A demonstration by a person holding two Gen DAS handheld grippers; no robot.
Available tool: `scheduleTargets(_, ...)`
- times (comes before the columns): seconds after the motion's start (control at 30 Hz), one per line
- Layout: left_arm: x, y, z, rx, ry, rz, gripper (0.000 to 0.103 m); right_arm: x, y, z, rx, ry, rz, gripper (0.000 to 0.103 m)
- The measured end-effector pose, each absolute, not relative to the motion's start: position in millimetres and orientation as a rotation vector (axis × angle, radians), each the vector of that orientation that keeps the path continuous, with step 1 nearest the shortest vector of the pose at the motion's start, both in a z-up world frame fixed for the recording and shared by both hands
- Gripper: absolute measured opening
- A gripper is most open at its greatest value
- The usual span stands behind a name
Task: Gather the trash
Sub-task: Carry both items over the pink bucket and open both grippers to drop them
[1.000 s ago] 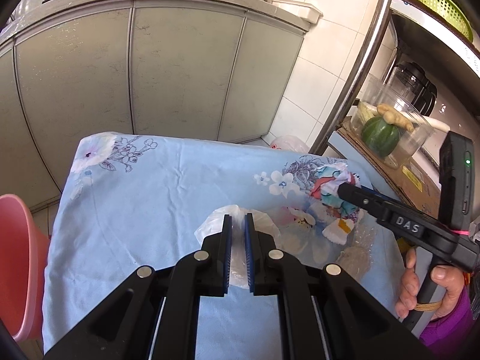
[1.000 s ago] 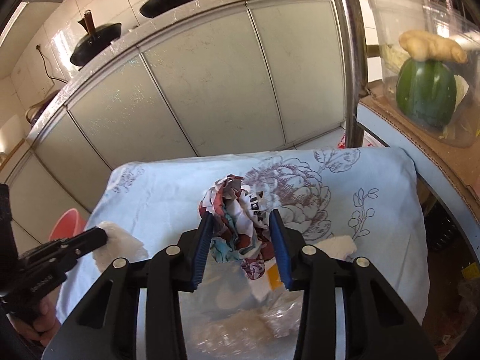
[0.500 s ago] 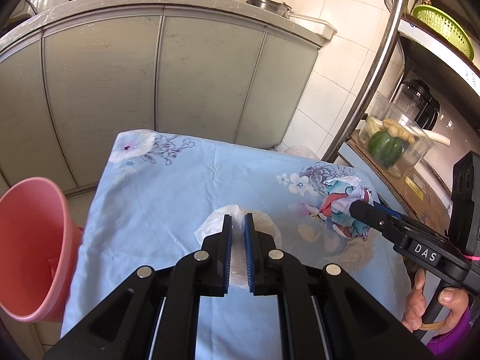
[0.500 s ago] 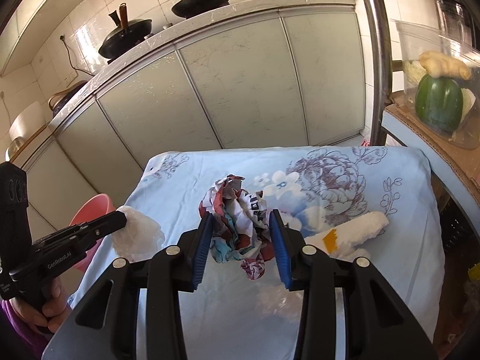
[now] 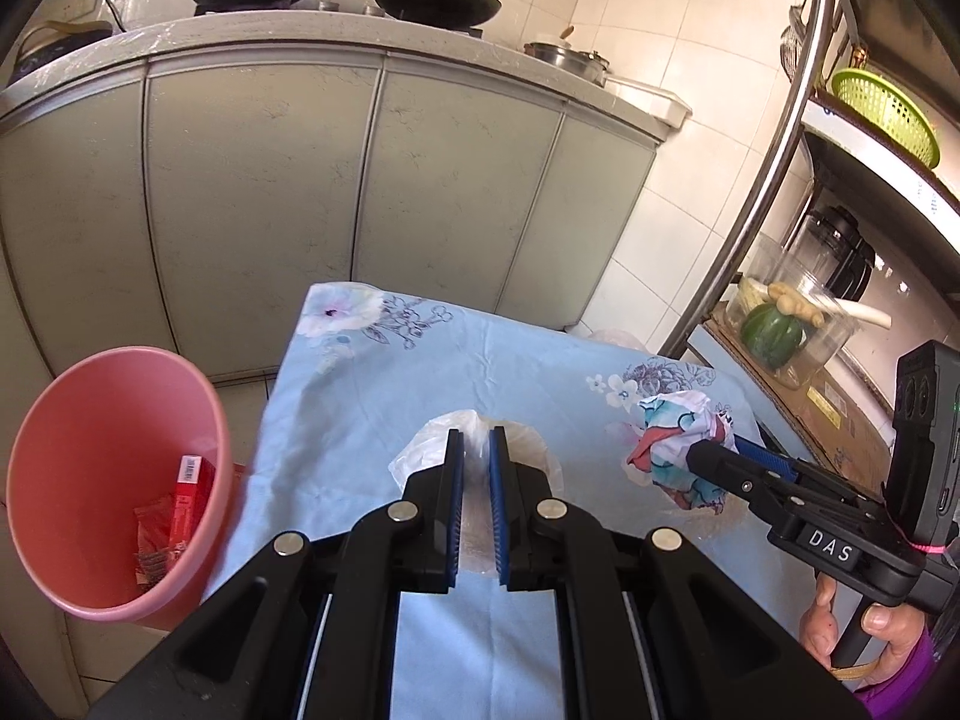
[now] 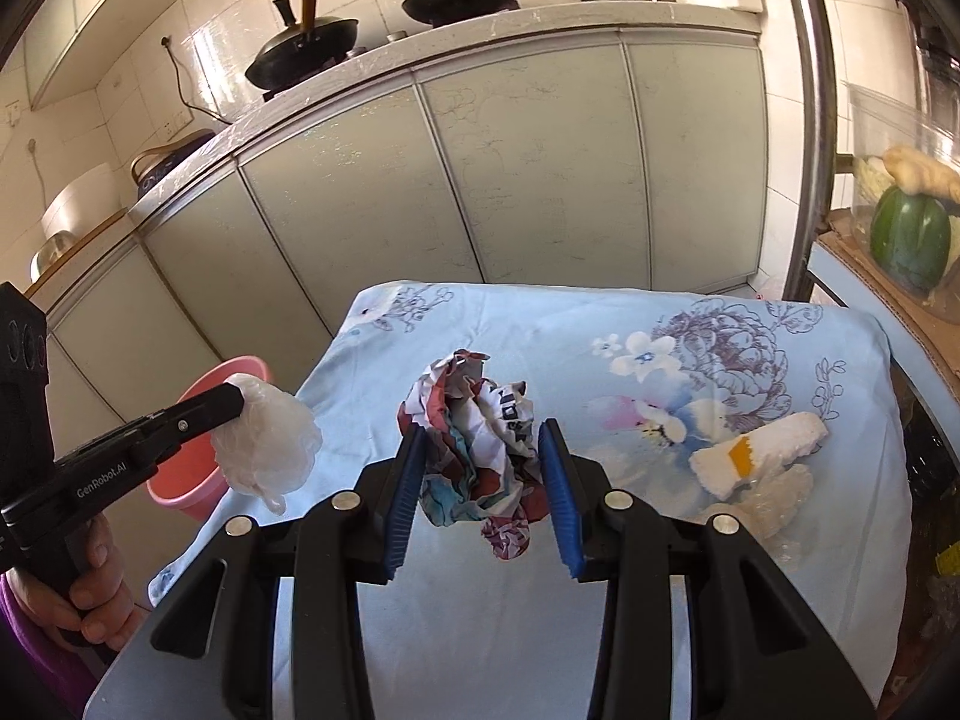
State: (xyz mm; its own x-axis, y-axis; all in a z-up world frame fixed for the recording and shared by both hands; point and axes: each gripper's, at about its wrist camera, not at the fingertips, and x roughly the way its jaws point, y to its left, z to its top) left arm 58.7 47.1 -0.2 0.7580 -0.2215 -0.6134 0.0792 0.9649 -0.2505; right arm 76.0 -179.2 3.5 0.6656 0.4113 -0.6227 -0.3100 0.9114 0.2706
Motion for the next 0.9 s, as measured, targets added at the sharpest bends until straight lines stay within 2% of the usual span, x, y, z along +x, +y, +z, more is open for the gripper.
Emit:
scheduleTargets(0.63, 12, 152, 22, -0.268, 0.583, -0.004, 0.007, 67, -87, 10, 0.095, 0.778, 0.563, 0.039)
scheduleTargets(0.9, 2, 209, 14, -0.312, 0.582, 0.117, 0.008, 76, -29, 14, 0.068, 0.808, 0.686, 0.039)
